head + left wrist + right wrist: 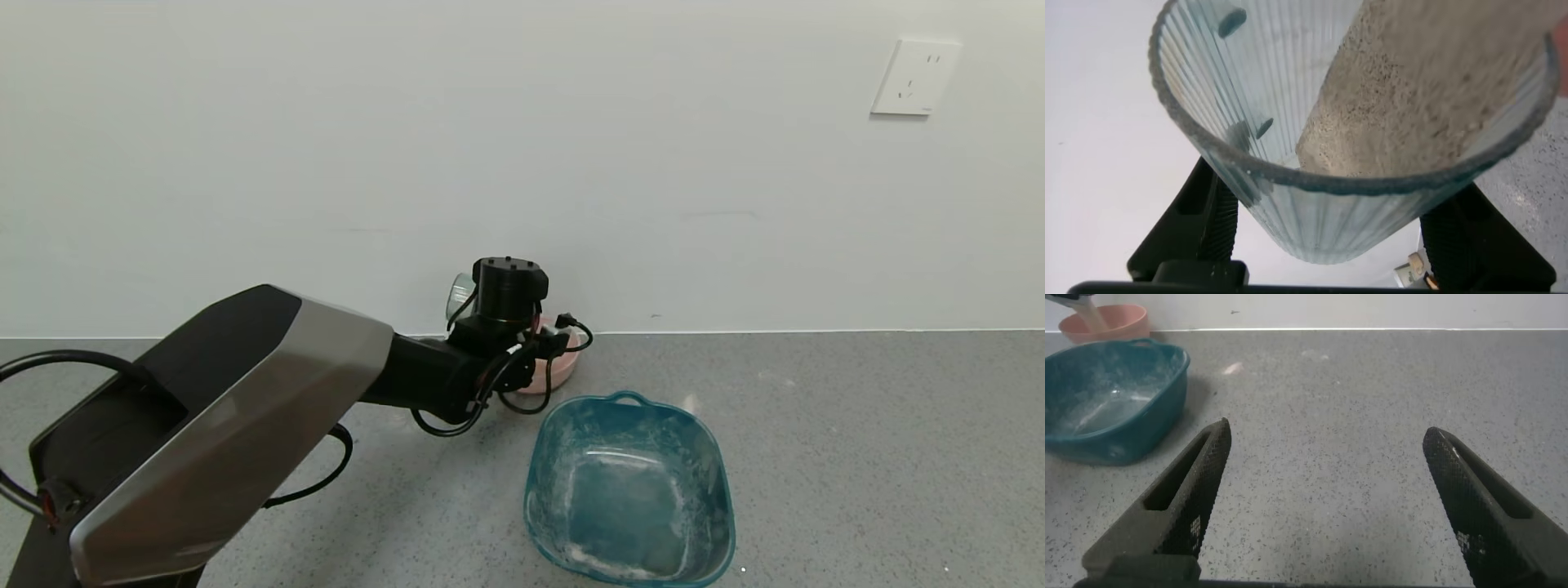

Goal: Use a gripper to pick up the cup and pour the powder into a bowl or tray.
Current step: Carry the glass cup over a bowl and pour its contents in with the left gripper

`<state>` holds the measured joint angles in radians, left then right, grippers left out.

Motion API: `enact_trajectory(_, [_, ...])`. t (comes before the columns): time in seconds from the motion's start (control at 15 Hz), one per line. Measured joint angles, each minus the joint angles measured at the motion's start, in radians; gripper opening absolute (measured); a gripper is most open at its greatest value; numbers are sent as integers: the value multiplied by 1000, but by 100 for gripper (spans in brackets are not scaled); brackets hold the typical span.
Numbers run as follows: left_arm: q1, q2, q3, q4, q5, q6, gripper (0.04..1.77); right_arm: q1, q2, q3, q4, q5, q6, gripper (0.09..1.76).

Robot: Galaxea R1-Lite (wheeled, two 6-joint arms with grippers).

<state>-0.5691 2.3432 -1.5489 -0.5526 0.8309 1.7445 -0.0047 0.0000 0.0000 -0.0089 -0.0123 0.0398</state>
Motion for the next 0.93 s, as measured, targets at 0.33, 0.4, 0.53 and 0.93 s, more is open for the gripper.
enact_trajectory(0.33, [-1, -2, 11, -1, 11, 21, 127, 0, 0, 0, 0, 0, 0, 171])
enact_trajectory(0.4, [-2, -2, 11, -1, 12, 24, 127, 0, 0, 0, 0, 0, 0, 171])
enact_trajectory(0.53, [-1, -2, 11, -1, 14, 26, 127, 0, 0, 0, 0, 0, 0, 171])
enact_trajectory(0.93, [-1, -2, 12, -2, 20, 26, 127, 0, 0, 0, 0, 0, 0, 171])
